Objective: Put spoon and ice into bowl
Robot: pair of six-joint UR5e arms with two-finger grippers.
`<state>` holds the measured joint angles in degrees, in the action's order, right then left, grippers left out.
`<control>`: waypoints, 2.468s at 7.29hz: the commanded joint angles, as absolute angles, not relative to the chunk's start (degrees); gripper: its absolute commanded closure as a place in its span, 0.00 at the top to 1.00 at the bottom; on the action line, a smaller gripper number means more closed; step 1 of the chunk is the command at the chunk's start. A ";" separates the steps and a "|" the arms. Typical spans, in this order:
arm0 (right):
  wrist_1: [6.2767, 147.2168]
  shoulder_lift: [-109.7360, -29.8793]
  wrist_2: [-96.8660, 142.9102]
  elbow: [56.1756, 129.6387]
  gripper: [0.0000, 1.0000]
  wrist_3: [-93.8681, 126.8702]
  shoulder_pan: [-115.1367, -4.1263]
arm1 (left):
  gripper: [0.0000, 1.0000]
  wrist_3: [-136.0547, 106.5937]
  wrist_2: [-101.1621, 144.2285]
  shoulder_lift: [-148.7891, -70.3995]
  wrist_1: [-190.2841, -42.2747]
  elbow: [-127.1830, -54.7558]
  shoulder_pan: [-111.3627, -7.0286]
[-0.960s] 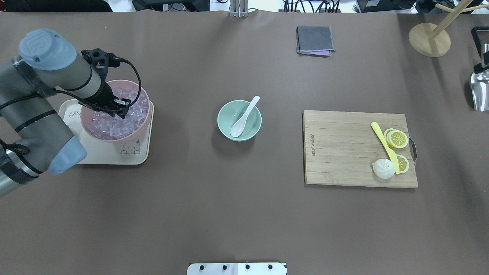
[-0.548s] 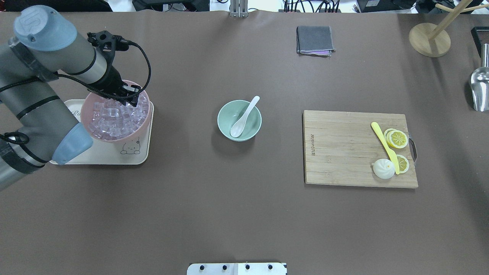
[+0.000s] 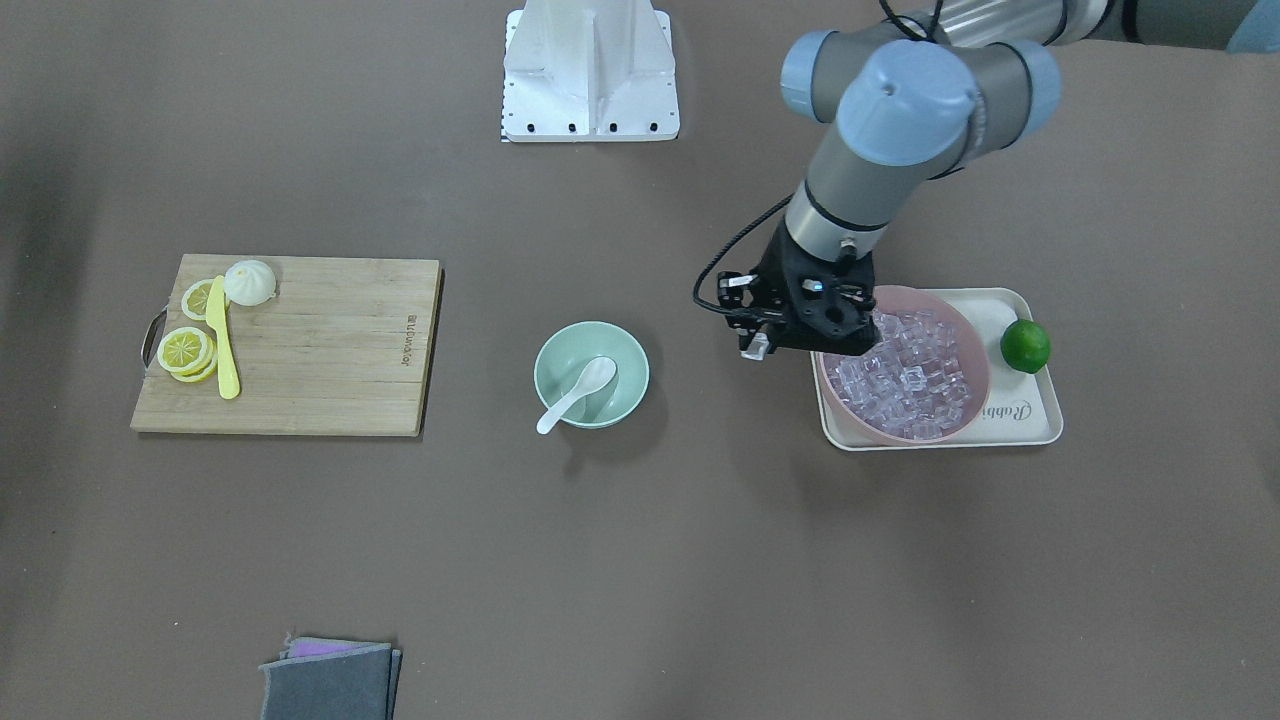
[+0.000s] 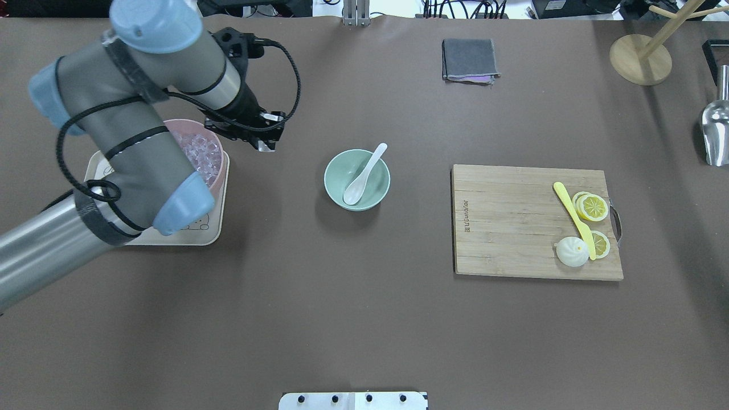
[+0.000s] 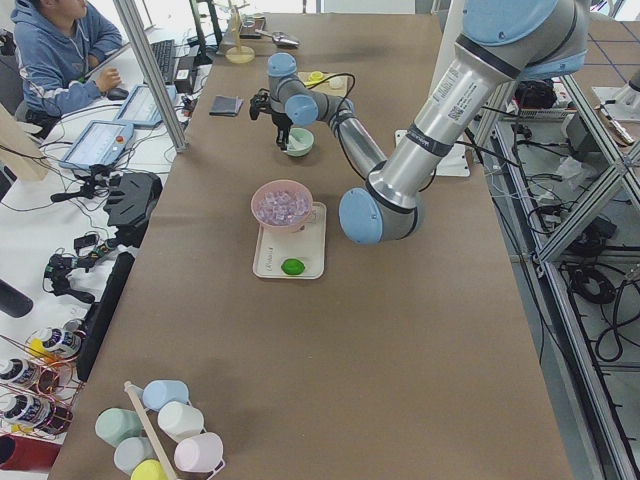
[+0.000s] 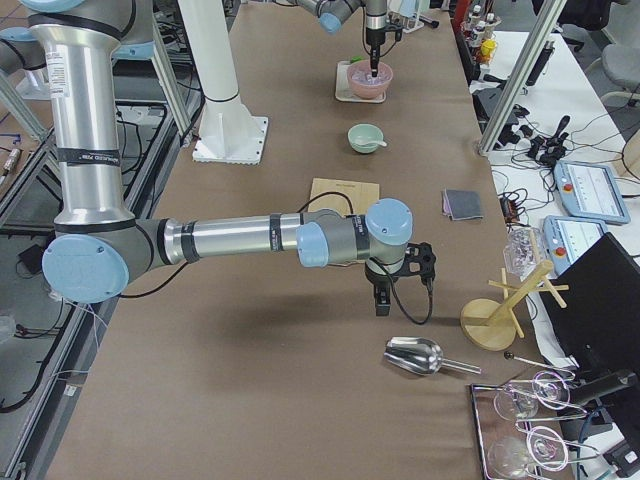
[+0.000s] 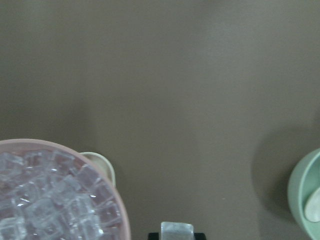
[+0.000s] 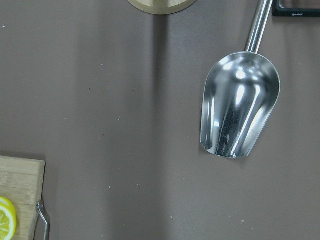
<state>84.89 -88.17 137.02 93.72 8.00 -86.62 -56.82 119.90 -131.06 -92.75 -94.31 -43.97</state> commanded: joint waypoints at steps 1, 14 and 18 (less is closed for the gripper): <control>84.81 -88.24 137.02 93.52 1.00 7.65 -86.66 | 0.00 -60.55 114.48 -138.23 -93.51 -88.62 -38.09; 84.90 -84.46 136.93 88.59 1.00 1.68 -87.53 | 0.99 1.11 130.96 -98.49 -83.22 -102.48 -77.85; 85.17 -84.02 136.32 88.59 1.00 1.06 -87.89 | 0.99 2.11 130.96 -90.70 -84.46 -101.60 -82.96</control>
<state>85.12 -84.08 136.39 88.62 1.30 -87.85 1.86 131.03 -91.60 -84.14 -101.70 -81.39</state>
